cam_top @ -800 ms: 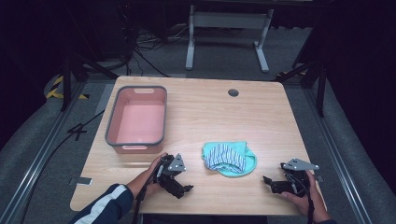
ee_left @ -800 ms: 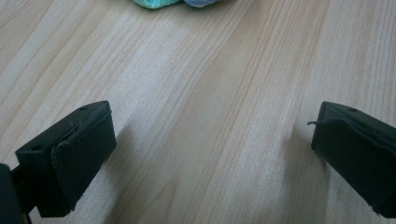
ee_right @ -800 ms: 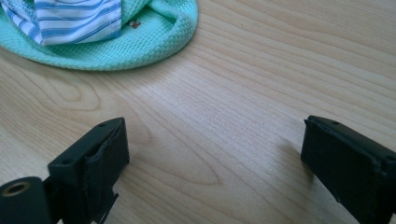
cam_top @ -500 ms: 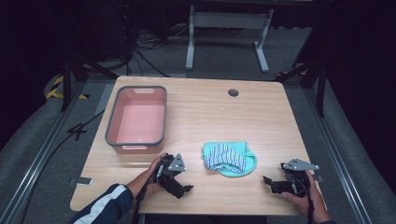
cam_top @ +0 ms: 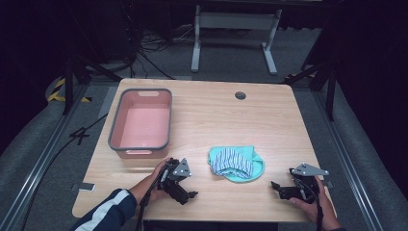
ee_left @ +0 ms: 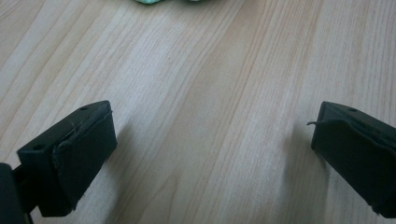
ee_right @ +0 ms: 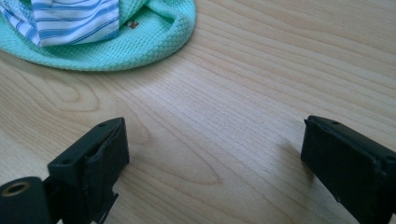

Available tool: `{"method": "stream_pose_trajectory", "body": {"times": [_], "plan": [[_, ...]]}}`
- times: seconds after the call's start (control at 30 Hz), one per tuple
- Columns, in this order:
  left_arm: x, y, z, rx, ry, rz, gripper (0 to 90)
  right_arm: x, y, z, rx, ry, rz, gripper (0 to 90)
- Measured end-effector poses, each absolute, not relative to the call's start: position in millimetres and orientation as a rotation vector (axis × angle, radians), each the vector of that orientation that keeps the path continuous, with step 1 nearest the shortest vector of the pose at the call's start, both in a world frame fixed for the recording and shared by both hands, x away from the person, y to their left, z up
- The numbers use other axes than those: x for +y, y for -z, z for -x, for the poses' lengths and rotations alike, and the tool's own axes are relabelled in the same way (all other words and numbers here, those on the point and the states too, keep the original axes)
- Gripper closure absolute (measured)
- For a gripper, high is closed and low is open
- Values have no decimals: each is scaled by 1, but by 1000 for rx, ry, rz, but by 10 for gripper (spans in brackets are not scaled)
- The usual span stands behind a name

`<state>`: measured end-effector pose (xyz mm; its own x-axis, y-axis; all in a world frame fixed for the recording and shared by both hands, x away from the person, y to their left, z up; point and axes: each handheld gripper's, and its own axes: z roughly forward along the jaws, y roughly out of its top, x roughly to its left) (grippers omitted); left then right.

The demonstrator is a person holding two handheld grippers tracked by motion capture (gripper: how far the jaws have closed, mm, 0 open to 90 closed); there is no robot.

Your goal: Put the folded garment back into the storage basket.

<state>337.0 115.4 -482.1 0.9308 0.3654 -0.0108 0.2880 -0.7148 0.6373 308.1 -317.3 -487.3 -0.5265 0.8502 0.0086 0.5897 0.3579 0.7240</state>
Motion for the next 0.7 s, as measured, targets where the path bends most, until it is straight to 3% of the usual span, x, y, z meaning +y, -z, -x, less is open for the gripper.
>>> {"method": "stream_pose_trajectory", "body": {"times": [0.4, 0.57, 0.7], "plan": [[115, 478, -342, 440, -134, -2440, 29, -321, 487, -307, 2267, -977, -1250, 79], [116, 475, -342, 421, -126, -2429, 180, -321, 486, -307, 2273, -967, -1253, 81], [115, 473, -343, 420, -143, -2432, 199, -322, 486, -307, 2282, -963, -1243, 107]]}}
